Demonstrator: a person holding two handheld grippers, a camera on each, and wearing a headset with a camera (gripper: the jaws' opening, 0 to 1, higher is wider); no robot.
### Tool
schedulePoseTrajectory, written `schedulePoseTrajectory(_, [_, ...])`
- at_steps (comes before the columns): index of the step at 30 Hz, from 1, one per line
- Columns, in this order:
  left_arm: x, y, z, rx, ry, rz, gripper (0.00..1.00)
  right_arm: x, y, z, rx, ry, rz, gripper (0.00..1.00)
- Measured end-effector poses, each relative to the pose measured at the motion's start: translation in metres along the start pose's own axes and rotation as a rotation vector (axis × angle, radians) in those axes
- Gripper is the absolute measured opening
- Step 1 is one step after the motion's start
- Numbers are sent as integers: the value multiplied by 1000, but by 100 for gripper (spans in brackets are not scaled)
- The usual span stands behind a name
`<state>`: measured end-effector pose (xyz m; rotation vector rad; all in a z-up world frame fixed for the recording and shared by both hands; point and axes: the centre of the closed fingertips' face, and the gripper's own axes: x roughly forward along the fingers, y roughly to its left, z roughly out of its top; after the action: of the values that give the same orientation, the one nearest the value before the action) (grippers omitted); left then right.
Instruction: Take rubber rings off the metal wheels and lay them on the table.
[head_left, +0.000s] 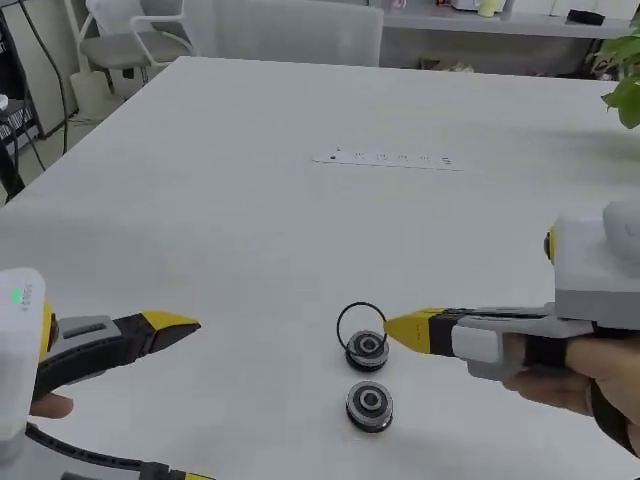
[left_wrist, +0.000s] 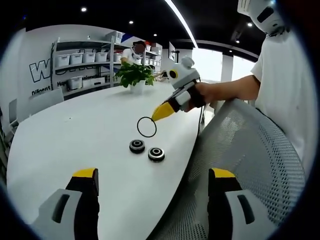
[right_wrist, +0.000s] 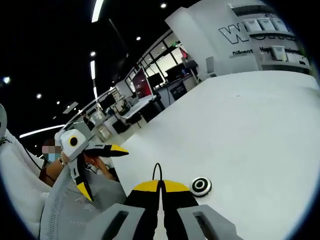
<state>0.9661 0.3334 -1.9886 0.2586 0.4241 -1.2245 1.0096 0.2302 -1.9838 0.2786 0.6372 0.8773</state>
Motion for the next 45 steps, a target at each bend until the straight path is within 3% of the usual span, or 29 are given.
schedulePoseTrajectory(14, [0,0,-3,9,19,2,88,24,19,-28,-95,122,54,0])
schedulePoseTrajectory(26, [1,1,-5,11,28,4,87,41,14,-49,-187,177,26,0])
schedulePoseTrajectory(32, [0,2,-5,10,24,7,86,49,13,-64,-294,205,11,0])
schedulePoseTrajectory(38, [0,3,-5,6,19,9,85,53,12,-69,-318,203,8,0])
schedulePoseTrajectory(45, [0,3,-6,4,21,6,84,56,10,-78,-346,246,-1,0])
